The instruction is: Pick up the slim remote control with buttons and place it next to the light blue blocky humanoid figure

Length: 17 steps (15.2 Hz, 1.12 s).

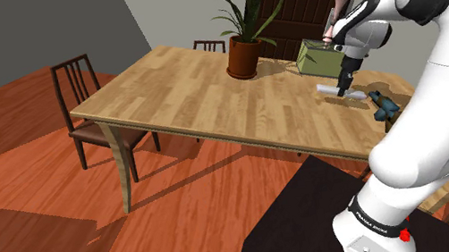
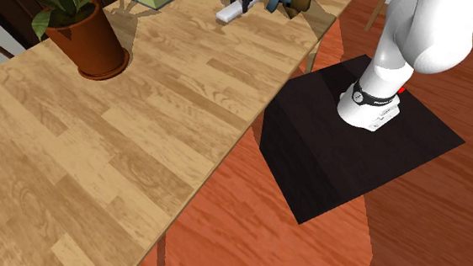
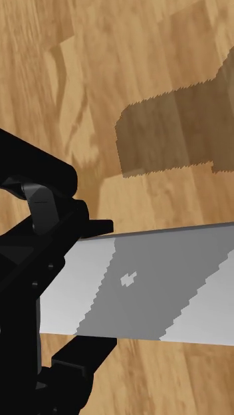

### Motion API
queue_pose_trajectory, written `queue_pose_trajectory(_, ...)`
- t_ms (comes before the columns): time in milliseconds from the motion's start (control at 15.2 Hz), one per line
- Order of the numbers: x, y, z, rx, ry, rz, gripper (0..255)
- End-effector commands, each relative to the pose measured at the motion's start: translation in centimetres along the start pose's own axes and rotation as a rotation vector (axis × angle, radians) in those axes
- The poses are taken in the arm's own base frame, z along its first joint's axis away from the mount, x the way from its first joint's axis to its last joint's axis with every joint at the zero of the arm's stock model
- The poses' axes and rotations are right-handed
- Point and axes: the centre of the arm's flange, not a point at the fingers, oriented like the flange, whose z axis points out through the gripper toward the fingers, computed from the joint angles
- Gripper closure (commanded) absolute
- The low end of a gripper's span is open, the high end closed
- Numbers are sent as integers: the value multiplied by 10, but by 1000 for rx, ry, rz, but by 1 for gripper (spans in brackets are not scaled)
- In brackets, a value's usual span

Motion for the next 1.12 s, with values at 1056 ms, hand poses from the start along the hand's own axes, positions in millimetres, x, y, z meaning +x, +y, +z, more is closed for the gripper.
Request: queue_pose_trajectory(1056,0,0,76,-1,0,0,255)
